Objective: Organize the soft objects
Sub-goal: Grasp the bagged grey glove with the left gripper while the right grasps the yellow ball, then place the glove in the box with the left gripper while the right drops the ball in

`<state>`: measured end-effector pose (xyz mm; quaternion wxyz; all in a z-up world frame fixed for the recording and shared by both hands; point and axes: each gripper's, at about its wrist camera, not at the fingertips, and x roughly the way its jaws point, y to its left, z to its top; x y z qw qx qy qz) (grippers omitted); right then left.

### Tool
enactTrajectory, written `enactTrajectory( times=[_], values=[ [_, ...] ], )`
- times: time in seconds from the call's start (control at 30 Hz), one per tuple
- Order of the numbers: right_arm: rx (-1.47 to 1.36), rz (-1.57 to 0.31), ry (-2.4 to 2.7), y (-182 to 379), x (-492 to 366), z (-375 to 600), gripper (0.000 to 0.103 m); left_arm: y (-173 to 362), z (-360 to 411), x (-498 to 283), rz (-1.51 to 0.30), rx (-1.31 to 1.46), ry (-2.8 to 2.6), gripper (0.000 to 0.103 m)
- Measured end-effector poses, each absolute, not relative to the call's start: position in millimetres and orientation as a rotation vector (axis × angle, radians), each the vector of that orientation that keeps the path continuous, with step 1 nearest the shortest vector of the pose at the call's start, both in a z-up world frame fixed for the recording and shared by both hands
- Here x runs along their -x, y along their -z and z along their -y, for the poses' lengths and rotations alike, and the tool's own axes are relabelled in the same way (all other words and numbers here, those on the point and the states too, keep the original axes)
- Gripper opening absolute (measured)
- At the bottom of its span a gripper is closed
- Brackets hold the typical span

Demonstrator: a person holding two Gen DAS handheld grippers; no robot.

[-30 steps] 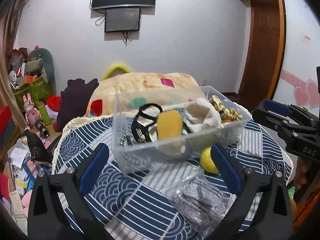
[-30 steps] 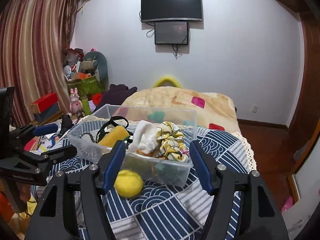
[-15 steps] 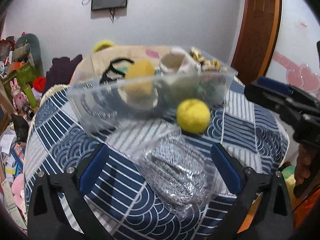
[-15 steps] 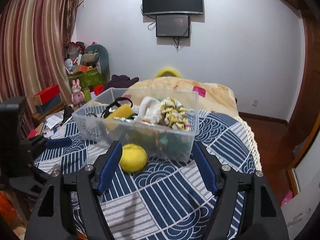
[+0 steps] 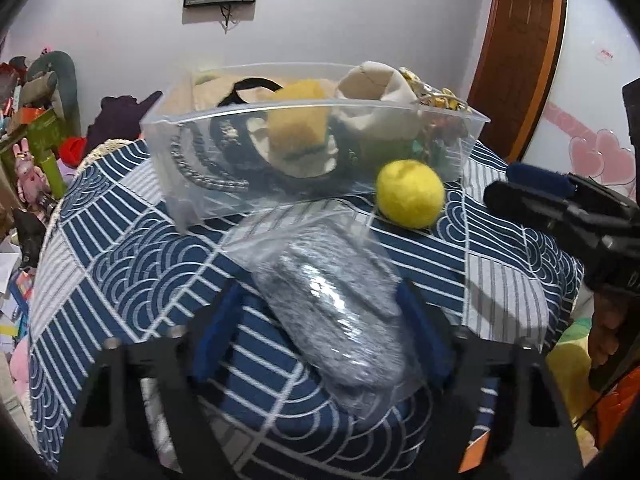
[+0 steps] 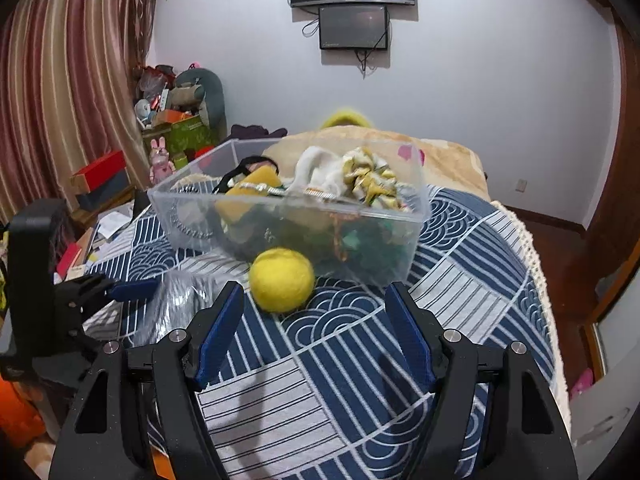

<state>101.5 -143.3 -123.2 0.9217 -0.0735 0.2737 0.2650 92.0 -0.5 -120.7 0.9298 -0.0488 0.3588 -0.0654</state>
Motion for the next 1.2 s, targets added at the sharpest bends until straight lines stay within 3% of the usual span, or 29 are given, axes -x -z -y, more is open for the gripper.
enactTrajectory(
  times=[0.23,0.37,0.67,1.2],
  values=[
    [0.190,-0.597,-0.562,132,-107,125,0.069,118,-18,-88,-0.720,0.123,0.113,0.043],
    [0.191,-0.623,-0.573,134,-118,114,0.059,114,-21,-86,-0.697,0.108,0.104,0.035],
    [0.218,-0.673,-0.583,145,-132,95,0.041,106,-20,-80,-0.655,0.087,0.102,0.031],
    [0.176,-0.529,-0.599,109,-90,121,0.039,59,-25,-62,-0.515,0.094,0.089,0.030]
  ],
)
